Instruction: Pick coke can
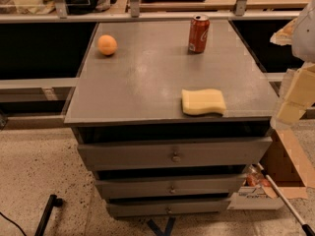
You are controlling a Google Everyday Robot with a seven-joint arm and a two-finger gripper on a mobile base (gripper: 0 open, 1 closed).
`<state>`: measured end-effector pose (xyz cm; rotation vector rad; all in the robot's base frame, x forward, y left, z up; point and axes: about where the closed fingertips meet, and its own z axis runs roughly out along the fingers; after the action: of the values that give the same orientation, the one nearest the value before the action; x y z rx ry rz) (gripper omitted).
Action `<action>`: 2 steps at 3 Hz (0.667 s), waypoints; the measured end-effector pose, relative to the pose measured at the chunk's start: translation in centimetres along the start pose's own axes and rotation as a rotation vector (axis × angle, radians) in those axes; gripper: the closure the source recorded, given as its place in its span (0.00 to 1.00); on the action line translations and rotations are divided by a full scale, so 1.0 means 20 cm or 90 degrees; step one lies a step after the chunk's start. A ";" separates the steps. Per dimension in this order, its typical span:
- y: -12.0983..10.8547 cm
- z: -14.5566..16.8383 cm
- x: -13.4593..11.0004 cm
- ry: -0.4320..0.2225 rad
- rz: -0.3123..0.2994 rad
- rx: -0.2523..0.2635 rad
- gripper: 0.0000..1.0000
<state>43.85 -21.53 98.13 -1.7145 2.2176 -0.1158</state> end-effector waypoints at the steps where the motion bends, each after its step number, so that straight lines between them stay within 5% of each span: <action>1: 0.00 0.00 0.00 0.000 0.000 0.000 0.00; 2: -0.05 0.01 -0.03 -0.020 -0.009 0.002 0.00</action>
Offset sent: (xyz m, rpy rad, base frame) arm 0.0242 0.0052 -0.0032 0.0544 -0.0098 0.0493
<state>44.89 -21.24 98.24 -1.7190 2.1818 -0.0958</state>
